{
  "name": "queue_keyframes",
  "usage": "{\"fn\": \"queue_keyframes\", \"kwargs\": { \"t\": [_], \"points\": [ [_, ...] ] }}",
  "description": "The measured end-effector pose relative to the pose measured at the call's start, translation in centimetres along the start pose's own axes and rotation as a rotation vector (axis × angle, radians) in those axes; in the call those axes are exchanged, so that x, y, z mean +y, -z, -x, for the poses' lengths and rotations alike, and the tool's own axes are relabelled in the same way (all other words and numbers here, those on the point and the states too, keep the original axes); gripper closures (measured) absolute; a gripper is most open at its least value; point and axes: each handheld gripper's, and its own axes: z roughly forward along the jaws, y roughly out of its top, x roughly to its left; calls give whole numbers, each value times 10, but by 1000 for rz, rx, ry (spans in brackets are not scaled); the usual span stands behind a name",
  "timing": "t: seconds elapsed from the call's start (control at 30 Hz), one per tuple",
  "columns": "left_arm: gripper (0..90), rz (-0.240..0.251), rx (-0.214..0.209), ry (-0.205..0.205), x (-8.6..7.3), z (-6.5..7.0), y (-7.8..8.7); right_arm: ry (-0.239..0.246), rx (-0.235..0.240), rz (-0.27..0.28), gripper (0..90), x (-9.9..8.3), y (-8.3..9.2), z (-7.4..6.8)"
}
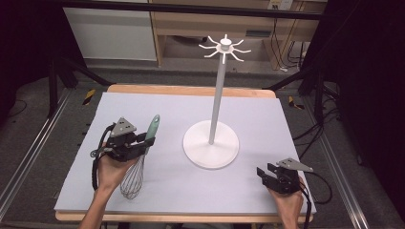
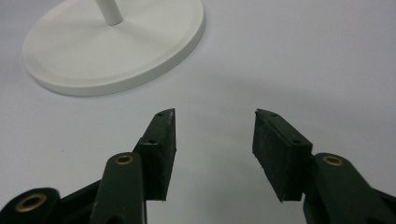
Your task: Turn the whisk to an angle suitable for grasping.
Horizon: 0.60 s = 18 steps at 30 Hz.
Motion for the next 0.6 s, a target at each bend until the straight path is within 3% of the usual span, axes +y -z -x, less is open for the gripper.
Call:
{"fn": "queue_keyframes", "kwargs": {
  "t": [0.07,0.1,0.27,0.6],
  "points": [
    [676,21,2,-1,1,1,2,0,-1,0,497,0,0,0],
    [675,71,5,-4,4,2,7,3,0,3,499,0,0,0],
    [676,163,15,-21,9,9,15,1,-1,4,502,0,0,0],
    [676,286,18,-18,21,14,27,3,-6,10,501,0,1,1]
  ]
}}
